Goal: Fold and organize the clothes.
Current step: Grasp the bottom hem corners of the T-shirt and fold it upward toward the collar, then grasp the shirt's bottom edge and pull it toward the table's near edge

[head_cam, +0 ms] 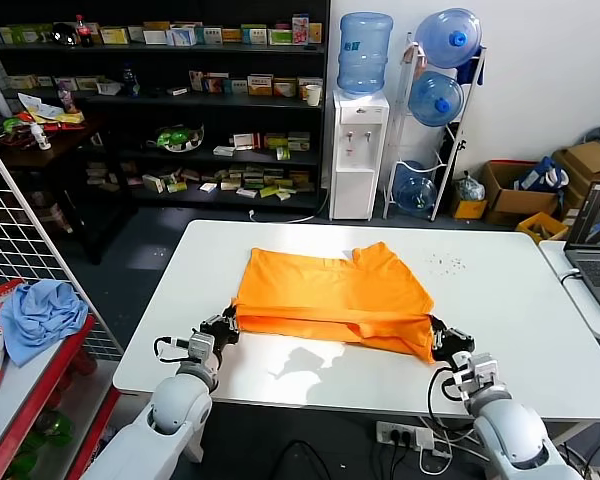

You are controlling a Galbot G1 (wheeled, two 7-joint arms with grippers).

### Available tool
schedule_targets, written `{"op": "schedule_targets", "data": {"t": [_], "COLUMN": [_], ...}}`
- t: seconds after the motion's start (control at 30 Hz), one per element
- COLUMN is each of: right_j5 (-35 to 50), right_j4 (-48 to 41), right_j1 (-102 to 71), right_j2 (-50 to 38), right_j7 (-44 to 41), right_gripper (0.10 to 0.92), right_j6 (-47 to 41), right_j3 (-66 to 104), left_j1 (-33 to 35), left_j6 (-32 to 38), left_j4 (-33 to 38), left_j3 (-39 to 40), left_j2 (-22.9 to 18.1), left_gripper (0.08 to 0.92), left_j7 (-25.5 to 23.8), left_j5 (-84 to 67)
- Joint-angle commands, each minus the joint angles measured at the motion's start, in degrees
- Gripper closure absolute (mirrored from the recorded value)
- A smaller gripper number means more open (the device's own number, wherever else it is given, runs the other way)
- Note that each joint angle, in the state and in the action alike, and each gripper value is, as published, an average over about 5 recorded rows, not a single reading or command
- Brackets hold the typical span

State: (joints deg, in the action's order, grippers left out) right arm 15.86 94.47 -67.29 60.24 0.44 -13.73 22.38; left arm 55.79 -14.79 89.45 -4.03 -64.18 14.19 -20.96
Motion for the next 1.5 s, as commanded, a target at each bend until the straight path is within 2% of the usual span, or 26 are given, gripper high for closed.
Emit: {"op": "schedule_targets", "data": {"t": [0.03, 0.43, 0.7, 0.8, 1.0, 1.1, 1.2, 1.5], "right_j5": [1.86, 6.21, 5.22, 4.75, 3.71, 3.42, 3.30, 3.22], "right_j4": [-4.56, 5.07, 3.61, 2.19, -0.17, -0.86, -1.14, -1.15], "right_j1": [5.54, -5.96, -8.27, -7.76, -6.71, -6.32, -6.06, -6.56], "right_j2": [0.02, -3.74, -3.68, -3.37, -2.70, -2.42, -2.33, -2.78], "right_j7": [-0.22, -1.33, -2.04, -2.50, -3.72, -3.94, -3.85, -3.60], "right_gripper": [0.818, 0.472, 0.251, 0.213, 0.211, 0.264, 0.350, 0.610], "right_j6": [-0.52, -6.18, -5.45, -4.79, -3.83, -3.66, -3.61, -4.03], "right_j3": [-2.58, 2.41, 3.59, 3.32, 2.26, 1.87, 1.63, 1.66], "left_j1": [-2.09, 6.14, 6.32, 5.81, 5.08, 4.65, 4.07, 3.27], "left_j6": [0.37, 0.98, -0.83, -0.95, -0.94, -0.80, -0.45, 1.33], "left_j4": [-2.08, 4.48, 3.40, 2.32, 0.82, 0.16, -0.66, -2.44], "left_j3": [0.50, -1.86, -1.53, -1.35, -1.38, -1.38, -1.39, -1.20], "left_j2": [-0.11, 2.05, 1.24, 1.05, 0.95, 0.89, 0.74, 0.69], "left_gripper": [0.830, 0.484, 0.260, 0.200, 0.178, 0.177, 0.189, 0.423], "left_j7": [0.08, 1.12, 1.32, 1.24, 1.02, 0.77, 0.31, -2.12], "left_j5": [-0.66, -4.19, -6.34, -6.52, -6.95, -7.17, -7.40, -7.70]}}
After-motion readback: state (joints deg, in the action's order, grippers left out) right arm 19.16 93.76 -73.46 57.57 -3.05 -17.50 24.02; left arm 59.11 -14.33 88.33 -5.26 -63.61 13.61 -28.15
